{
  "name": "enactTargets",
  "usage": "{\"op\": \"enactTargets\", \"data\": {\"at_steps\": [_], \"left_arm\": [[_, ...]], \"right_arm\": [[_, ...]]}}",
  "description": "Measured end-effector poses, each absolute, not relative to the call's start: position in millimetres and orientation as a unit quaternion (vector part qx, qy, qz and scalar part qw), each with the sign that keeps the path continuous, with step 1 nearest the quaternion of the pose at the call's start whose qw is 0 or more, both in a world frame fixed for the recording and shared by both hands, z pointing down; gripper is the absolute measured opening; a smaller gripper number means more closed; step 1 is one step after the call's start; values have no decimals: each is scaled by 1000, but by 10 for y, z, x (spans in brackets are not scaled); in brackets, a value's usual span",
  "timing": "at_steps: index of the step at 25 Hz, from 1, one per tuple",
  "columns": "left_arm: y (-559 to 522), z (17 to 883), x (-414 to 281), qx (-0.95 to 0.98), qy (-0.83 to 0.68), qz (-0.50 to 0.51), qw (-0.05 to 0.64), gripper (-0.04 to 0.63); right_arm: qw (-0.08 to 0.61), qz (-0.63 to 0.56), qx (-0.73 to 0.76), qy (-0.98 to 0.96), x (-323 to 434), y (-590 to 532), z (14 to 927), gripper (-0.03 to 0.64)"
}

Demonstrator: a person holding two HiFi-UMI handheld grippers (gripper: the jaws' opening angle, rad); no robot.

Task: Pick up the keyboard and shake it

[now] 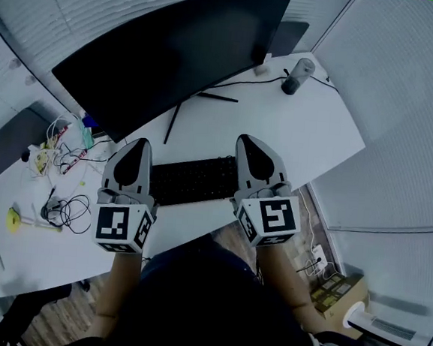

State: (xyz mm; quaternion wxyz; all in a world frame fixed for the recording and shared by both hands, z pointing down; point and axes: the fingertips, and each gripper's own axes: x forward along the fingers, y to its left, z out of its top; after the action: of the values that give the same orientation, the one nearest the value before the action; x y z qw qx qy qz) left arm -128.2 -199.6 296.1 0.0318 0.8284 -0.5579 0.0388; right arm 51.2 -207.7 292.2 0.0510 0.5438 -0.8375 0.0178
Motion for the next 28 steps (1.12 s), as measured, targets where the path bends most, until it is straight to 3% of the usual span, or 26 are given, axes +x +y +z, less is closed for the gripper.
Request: {"op": "enactTargets", "data": {"at_steps": [7,28], "left_arm": [[-1788,2622,-1329,827,-562,0,12,23],[-1532,2431,-1310,822,-570,-12,-13,23]], "right_arm": [[7,-92,542,-835,304,-1882,2013,28],[14,-78,549,-832,316,-1605,2276,26]]}}
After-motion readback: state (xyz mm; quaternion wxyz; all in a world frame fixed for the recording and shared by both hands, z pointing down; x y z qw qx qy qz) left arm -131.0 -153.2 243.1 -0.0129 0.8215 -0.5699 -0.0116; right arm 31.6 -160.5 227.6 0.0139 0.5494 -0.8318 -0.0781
